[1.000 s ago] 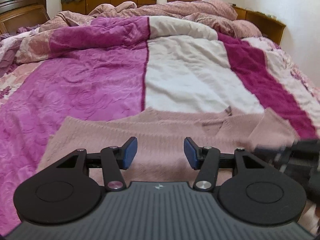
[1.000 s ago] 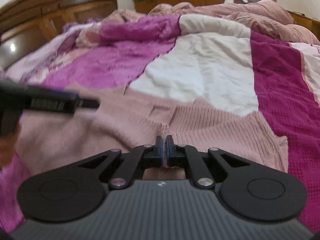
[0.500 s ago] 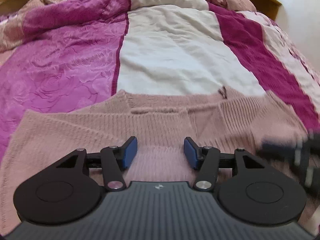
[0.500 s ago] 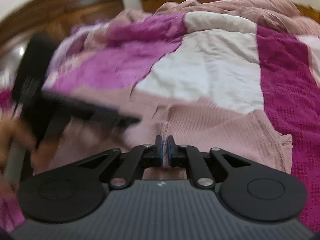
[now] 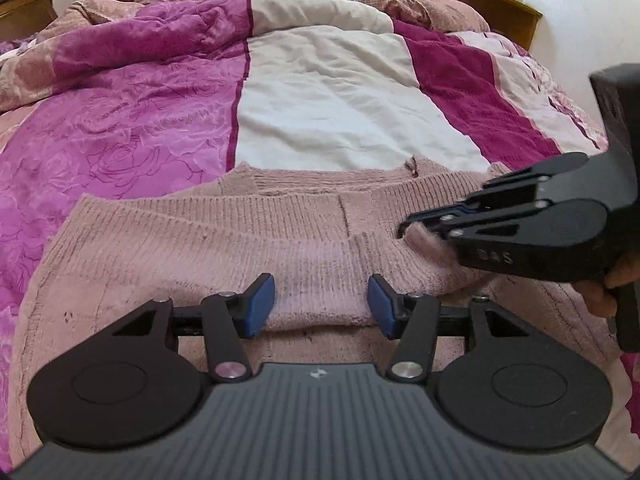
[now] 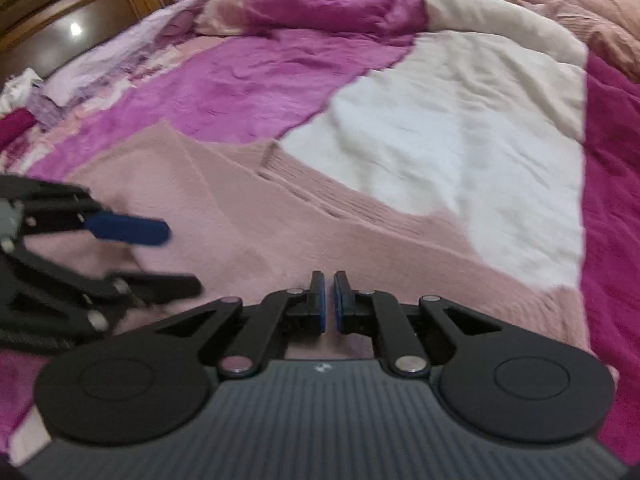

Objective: Fold small clothes
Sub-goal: 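Pinch the cardigan's folded edge with the right gripper and pull it straight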

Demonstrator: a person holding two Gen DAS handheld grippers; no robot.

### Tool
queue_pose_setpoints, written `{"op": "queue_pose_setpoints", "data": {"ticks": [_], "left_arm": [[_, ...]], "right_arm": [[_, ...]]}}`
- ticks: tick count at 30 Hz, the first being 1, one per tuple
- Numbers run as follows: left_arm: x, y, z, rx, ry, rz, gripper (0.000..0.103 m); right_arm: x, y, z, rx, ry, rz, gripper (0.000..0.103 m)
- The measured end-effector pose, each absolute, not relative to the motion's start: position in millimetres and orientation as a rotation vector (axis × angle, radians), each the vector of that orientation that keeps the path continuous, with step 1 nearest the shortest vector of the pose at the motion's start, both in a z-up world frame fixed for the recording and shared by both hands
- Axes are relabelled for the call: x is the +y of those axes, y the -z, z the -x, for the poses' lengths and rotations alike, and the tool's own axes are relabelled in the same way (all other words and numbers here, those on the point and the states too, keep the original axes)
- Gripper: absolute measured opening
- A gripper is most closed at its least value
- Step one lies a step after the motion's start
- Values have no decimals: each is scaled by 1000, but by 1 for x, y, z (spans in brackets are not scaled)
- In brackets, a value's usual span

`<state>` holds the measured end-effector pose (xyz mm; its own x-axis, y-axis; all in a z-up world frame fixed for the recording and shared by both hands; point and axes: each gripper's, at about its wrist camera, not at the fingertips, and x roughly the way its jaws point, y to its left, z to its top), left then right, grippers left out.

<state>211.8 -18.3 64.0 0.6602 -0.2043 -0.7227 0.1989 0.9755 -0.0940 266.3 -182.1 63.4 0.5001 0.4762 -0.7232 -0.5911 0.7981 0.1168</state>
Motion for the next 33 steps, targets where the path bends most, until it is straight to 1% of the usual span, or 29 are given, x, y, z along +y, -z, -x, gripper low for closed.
{"op": "queue_pose_setpoints", "data": {"ticks": [6, 7, 8, 9, 10, 11, 13, 16, 18, 19, 20, 21, 22, 24, 27, 28, 31, 33], "left_arm": [[-3, -78, -212, 756, 204, -26, 60], [1, -79, -216, 752, 193, -35, 60], [7, -80, -221, 750, 182, -42, 60], [14, -80, -227, 756, 176, -50, 60], [19, -80, -233, 766, 169, -56, 60], [26, -78, -238, 776, 153, -57, 60], [40, -75, -248, 796, 126, -54, 60], [60, -66, -259, 826, 64, -57, 60], [70, -62, -262, 831, 26, -56, 60], [74, -61, -263, 827, 13, -52, 60], [77, -59, -262, 819, -3, -48, 60], [80, -59, -260, 809, -25, -50, 60], [82, -58, -259, 798, -49, -55, 60], [87, -55, -257, 777, -88, -68, 60], [95, -52, -254, 753, -114, -35, 60], [95, -52, -253, 744, -124, -25, 60], [92, -55, -248, 714, -157, -18, 60], [91, -58, -244, 701, -145, -10, 60]], "right_arm": [[-196, -75, -270, 788, -587, 113, 11], [-201, -76, -270, 797, -590, 96, 18], [-208, -78, -269, 805, -598, 74, 27], [-215, -79, -268, 808, -605, 54, 50], [-221, -81, -266, 799, -613, 41, 68], [-224, -83, -264, 786, -626, 33, 70], [-229, -85, -265, 790, -663, 10, 69], [-227, -82, -270, 849, -731, -39, 69], [-217, -77, -270, 872, -757, -13, 69], [-209, -74, -270, 894, -770, 18, 64], [-203, -71, -268, 919, -785, 55, 53], [-194, -69, -266, 932, -816, 105, 21], [-188, -70, -262, 906, -836, 147, 12], [-184, -81, -257, 812, -837, 171, 9], [-184, -86, -261, 693, -678, 189, 9], [-183, -84, -263, 661, -608, 207, 11], [-181, -72, -268, 652, -426, 266, 11], [-191, -73, -267, 666, -403, 225, 12]]}}
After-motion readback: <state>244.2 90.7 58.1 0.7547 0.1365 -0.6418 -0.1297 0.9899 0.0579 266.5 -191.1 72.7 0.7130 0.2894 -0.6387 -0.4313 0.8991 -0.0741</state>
